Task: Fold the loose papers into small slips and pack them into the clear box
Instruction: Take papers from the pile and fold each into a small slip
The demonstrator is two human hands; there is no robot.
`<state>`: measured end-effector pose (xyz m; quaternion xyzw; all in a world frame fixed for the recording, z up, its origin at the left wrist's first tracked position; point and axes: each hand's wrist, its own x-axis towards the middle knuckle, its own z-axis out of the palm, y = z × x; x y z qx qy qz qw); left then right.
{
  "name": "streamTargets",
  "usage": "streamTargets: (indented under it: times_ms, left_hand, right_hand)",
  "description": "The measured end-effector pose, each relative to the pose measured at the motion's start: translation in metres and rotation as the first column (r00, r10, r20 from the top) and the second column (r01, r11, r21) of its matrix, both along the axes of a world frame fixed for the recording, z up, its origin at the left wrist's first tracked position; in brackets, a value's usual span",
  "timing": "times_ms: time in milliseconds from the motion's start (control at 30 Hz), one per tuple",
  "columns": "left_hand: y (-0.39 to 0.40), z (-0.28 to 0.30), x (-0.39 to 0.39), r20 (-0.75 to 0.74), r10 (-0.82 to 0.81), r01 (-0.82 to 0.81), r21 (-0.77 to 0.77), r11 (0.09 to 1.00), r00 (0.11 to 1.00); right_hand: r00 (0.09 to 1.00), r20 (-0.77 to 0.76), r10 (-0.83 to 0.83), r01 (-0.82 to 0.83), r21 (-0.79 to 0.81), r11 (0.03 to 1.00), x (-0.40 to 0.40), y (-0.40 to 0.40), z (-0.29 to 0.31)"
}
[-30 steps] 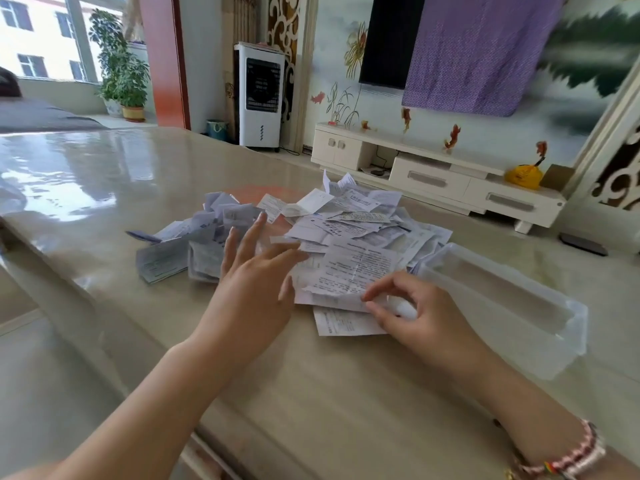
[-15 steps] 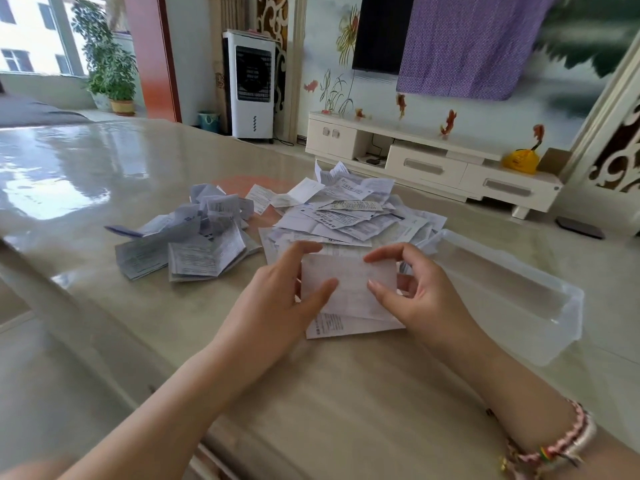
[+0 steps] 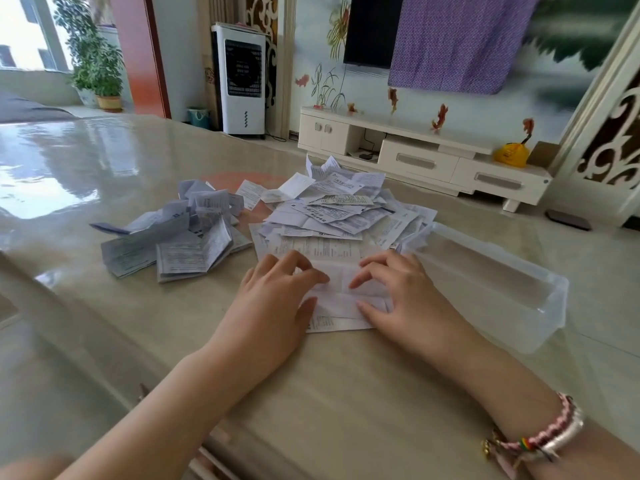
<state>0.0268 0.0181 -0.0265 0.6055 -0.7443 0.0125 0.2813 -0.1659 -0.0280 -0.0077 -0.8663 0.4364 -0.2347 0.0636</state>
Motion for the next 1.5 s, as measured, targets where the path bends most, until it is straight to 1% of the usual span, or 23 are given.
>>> streamTargets:
  times_ms: [100,200,367,433,533,633,700,767,867,967,1067,1133,1267,1367,1433,1500]
  left_hand:
    - [0.001,-0.001,0.002,0.041,-0.044,0.045,-0.008,0.999,0.998]
    - [0.001,-0.001,0.004,0.068,-0.060,0.058,0.026,0.998,0.996]
    - [-0.001,-0.002,0.006,0.034,-0.069,0.069,-0.014,0.998,0.997]
    - [-0.002,-0.002,0.007,0.008,-0.062,0.062,-0.029,0.998,0.998]
    - [-0.002,0.001,0.007,-0.072,-0.047,0.044,-0.050,0.998,0.996]
    - [0.001,0.005,0.004,-0.181,-0.024,0.018,-0.039,0.999,0.983]
    - [0.002,0.006,0.003,-0.191,0.007,-0.009,-0.011,1.000,0.982]
    - [0.002,0.007,0.002,-0.130,0.043,-0.039,0.030,0.999,0.991]
    - [0.000,0.006,0.002,-0.034,0.075,-0.074,0.032,0.997,0.997]
    - [0.001,0.005,0.001,0.006,0.015,-0.015,0.001,1.000,1.000]
    - [0.002,0.000,0.001,0.058,-0.040,0.044,-0.072,0.996,0.998]
    - [0.002,-0.001,0.002,0.053,-0.050,0.053,-0.066,0.996,0.997]
    - [0.000,-0.003,0.004,0.013,-0.049,0.049,-0.016,0.999,0.999]
    - [0.003,-0.001,0.006,-0.009,-0.017,0.016,-0.076,0.997,1.000]
    - [0.005,0.001,0.005,-0.056,0.020,-0.028,-0.146,0.989,0.998]
    - [0.008,0.003,0.002,-0.146,0.025,-0.052,-0.185,0.981,0.989]
  right_hand:
    - [0.991,-0.024,0.135,-0.133,0.068,0.989,-0.005,0.003,0.004]
    - [0.985,-0.019,0.173,-0.169,0.138,0.976,-0.008,0.001,0.007]
    - [0.990,0.055,0.132,-0.139,0.166,0.976,-0.013,0.000,0.009]
    - [0.989,0.116,0.097,-0.116,0.169,0.979,-0.013,0.002,0.010]
    - [0.975,0.218,0.050,-0.097,0.208,0.973,-0.011,0.003,0.011]
    - [0.962,0.274,0.018,-0.085,0.237,0.968,-0.009,0.003,0.010]
    - [0.969,0.248,-0.011,-0.045,0.218,0.975,-0.008,0.002,0.008]
    - [0.987,0.156,-0.040,0.009,0.197,0.980,-0.006,0.001,0.005]
    - [1.000,0.010,-0.029,0.027,0.165,0.986,-0.005,-0.002,0.001]
    - [0.999,-0.030,-0.021,0.024,0.123,0.992,-0.005,0.000,0.002]
    - [0.996,-0.061,0.072,-0.067,0.082,0.994,-0.007,0.001,0.004]
    - [0.989,-0.069,0.135,-0.127,0.099,0.987,-0.008,0.002,0.004]
    - [0.983,-0.096,0.156,-0.150,0.074,0.986,-0.011,0.000,0.005]
    - [0.981,-0.129,0.143,-0.147,-0.021,0.989,-0.009,0.002,0.006]
    - [0.990,-0.087,0.113,-0.119,-0.065,0.991,-0.006,0.004,0.006]
    - [0.997,-0.026,0.077,-0.079,-0.070,0.994,-0.005,0.005,0.006]
